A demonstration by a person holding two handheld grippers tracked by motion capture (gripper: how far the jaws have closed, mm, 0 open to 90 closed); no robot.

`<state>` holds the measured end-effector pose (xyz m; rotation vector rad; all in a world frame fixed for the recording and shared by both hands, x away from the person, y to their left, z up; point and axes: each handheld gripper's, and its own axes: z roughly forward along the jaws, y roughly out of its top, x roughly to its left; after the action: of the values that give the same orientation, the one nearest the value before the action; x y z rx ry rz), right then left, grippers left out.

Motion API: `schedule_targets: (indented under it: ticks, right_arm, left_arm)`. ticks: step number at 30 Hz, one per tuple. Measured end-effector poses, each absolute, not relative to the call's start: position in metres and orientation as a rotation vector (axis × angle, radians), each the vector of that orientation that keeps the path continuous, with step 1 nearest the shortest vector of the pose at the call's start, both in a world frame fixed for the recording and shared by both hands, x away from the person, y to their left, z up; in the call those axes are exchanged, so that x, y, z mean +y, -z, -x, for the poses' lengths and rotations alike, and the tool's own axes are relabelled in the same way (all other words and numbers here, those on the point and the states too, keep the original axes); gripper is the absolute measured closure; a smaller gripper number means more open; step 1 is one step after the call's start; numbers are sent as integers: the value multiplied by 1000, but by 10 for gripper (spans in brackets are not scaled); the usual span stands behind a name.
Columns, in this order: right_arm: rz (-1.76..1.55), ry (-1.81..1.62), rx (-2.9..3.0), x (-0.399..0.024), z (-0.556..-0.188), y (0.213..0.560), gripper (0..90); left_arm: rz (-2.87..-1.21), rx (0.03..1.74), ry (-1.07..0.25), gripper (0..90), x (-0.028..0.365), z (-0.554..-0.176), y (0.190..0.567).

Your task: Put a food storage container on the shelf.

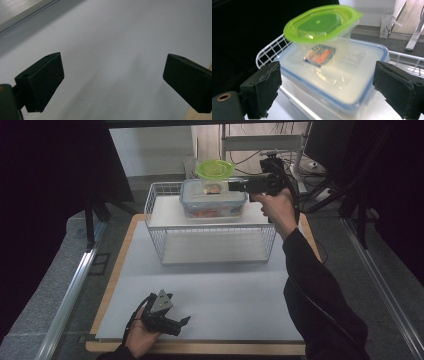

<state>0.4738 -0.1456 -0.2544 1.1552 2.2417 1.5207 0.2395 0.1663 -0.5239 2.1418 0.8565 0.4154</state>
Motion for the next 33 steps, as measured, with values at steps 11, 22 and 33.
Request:
schedule_targets:
  ticks: [11, 22, 33]
  right_arm:
    - [-1019, -1509, 2284, -160, -441, 273, 71]
    - [-888, -1430, 2332, -156, -409, 293, 67]
    - [-826, -1408, 2373, -152, -390, 314, 62]
  left_arm:
    - [-2102, 850, -399, 29, 167, -239, 523]
    - [-2036, 829, -379, 25, 171, -239, 522]
    - [-1979, 814, -369, 26, 174, -239, 520]
